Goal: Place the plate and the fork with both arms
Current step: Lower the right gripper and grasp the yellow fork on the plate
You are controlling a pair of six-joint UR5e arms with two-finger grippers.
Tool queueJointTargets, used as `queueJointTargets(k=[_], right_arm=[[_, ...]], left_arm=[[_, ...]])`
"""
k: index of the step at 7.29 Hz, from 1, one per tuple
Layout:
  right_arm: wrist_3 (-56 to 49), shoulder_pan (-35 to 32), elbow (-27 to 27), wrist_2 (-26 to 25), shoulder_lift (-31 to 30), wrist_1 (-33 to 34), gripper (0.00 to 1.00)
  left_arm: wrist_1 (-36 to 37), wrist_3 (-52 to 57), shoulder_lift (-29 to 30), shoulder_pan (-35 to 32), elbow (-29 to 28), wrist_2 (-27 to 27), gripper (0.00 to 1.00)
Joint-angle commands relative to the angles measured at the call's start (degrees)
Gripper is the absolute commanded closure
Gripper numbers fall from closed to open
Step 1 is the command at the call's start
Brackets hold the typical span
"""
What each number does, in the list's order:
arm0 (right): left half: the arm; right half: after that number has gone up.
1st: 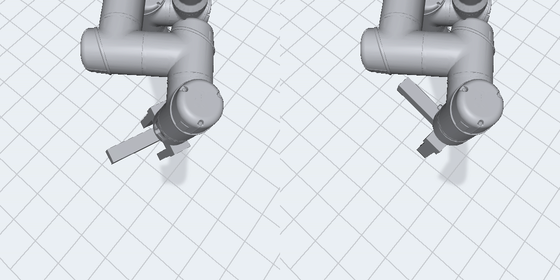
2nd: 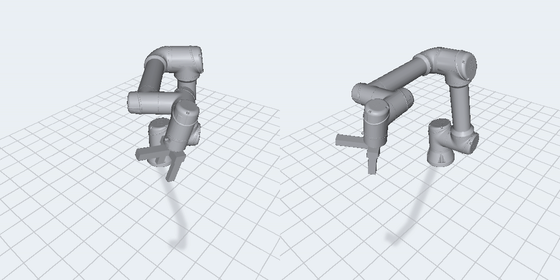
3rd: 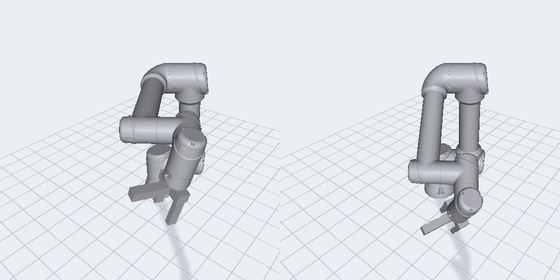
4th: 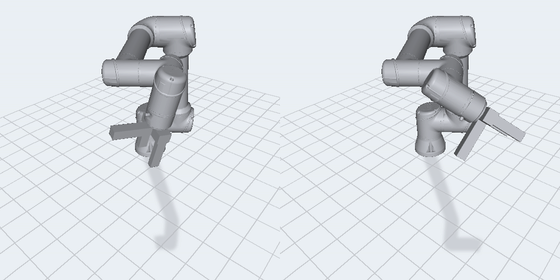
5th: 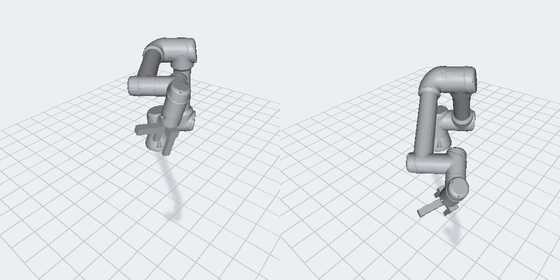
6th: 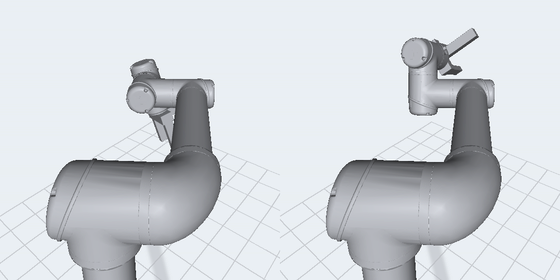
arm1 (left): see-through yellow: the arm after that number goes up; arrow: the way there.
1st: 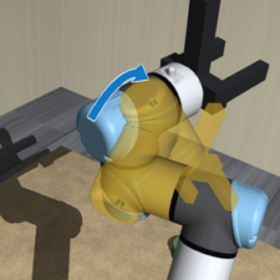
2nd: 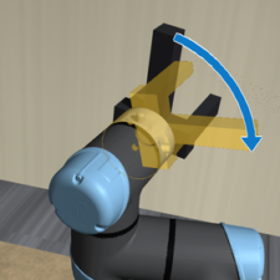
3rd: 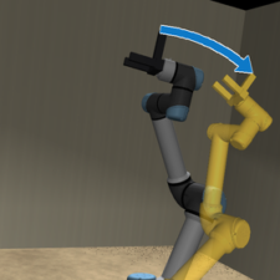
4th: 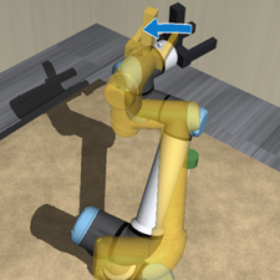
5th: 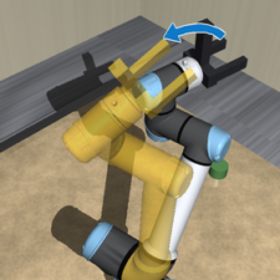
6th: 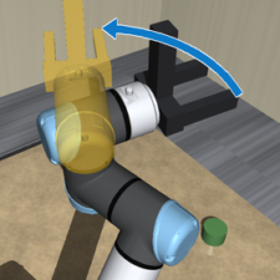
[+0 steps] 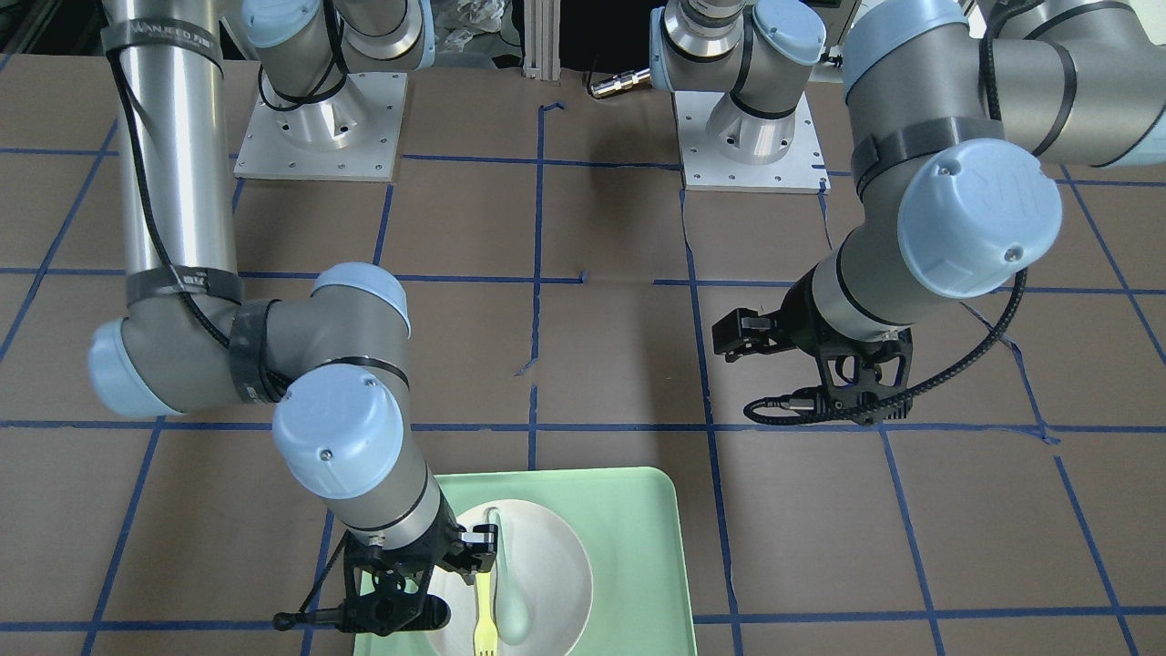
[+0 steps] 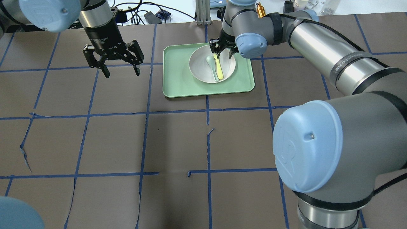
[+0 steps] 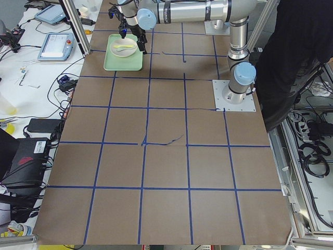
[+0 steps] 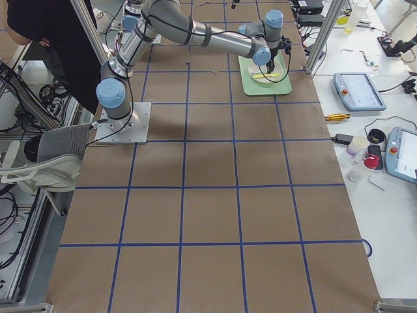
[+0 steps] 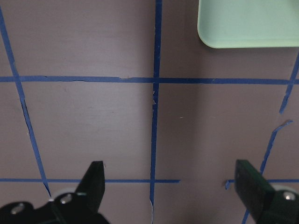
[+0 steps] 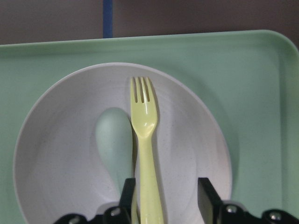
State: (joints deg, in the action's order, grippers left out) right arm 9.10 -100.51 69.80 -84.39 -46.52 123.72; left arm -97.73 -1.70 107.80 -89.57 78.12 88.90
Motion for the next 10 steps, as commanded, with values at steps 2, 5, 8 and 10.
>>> queueJointTargets(k=[2, 5, 8, 10], right_arm=[[-0.57, -1.00, -0.01, 1.16, 2.49, 0.82, 0.46], [-1.10, -1.00, 0.34, 0.36, 3.10, 0.82, 0.53], [-1.10, -1.00, 0.34, 0.36, 3.63, 0.82, 0.53], [-1.27, -0.91, 0.08, 0.28, 3.02, 0.74, 0.53]], left_arm=[[0.61, 0.12, -0.66, 0.10, 1.15, -0.04, 0.00], [0.69, 0.12, -0.66, 0.10, 2.20, -0.22, 0.00], [0.69, 0.21, -0.66, 0.10, 2.21, -0.31, 0.00], [0.69, 0.21, -0.66, 0.10, 2.21, -0.31, 0.00]])
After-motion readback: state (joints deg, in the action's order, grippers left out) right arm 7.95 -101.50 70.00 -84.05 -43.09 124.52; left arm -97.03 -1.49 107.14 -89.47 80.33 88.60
